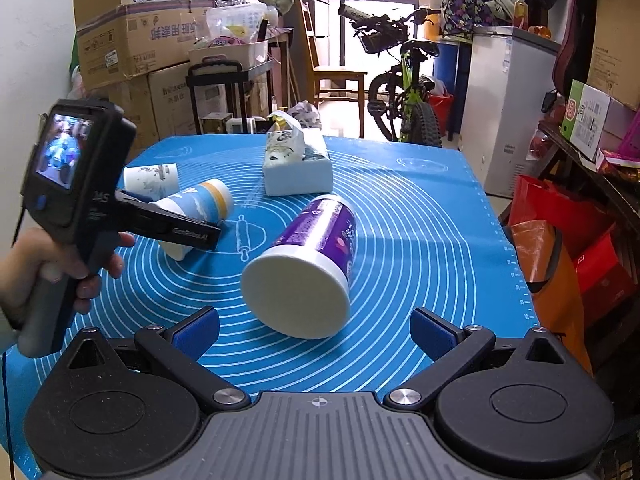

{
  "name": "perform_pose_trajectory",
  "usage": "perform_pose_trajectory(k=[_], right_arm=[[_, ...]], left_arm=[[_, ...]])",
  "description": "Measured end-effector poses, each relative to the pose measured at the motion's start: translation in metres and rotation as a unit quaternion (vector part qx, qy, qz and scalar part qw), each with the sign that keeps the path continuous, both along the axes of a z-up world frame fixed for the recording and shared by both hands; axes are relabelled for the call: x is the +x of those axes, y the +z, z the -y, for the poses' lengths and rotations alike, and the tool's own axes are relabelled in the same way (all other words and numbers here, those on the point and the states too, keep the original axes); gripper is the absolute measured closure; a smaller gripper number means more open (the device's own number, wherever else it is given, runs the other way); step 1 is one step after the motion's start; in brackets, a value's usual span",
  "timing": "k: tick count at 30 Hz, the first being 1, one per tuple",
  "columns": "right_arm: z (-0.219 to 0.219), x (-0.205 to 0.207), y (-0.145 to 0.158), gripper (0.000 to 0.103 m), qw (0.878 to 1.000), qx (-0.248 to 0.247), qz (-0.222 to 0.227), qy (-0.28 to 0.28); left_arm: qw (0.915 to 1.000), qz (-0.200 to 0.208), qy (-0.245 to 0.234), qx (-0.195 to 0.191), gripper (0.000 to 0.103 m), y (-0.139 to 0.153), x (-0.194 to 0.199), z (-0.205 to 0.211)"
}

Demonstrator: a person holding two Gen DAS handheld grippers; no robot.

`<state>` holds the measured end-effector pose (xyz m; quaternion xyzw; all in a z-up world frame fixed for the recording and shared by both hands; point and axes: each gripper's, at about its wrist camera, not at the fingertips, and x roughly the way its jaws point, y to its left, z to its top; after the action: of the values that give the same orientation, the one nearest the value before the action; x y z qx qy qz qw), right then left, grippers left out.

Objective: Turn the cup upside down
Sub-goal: 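Move the left gripper to the blue-and-white sailboat cup and close on it, then lift the sailboat cup with the left gripper and carry it across the mat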

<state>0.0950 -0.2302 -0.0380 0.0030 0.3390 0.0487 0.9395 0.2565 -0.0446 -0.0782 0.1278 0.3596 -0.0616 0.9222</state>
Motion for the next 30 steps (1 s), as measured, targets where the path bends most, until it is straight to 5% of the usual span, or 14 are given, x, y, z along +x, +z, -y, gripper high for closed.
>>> perform_pose_trajectory(k=[2, 9, 18, 25, 30], right_arm=[[0.002, -0.001, -0.002, 0.002, 1.000, 0.001, -0.002, -0.002], [0.005, -0.003, -0.002, 0.002, 1.000, 0.001, -0.007, -0.012], [0.005, -0.029, 0.011, 0.002, 1.000, -0.003, -0.003, -0.020], [0.004, -0.054, 0.008, 0.002, 1.000, -0.001, -0.014, -0.024], [0.005, -0.061, 0.006, 0.002, 0.999, -0.004, -0.023, -0.024]], left_arm=[[0.9997, -0.024, 0.005, -0.001, 0.030, -0.004, 0.006, -0.001], [0.9986, -0.045, 0.004, -0.029, 0.032, 0.010, -0.013, -0.008], [0.9969, -0.038, -0.011, -0.068, 0.032, 0.045, -0.116, -0.007], [0.9927, -0.070, 0.003, -0.099, 0.032, 0.035, -0.159, -0.002], [0.9925, -0.084, 0.010, -0.088, 0.032, 0.020, -0.169, 0.005]])
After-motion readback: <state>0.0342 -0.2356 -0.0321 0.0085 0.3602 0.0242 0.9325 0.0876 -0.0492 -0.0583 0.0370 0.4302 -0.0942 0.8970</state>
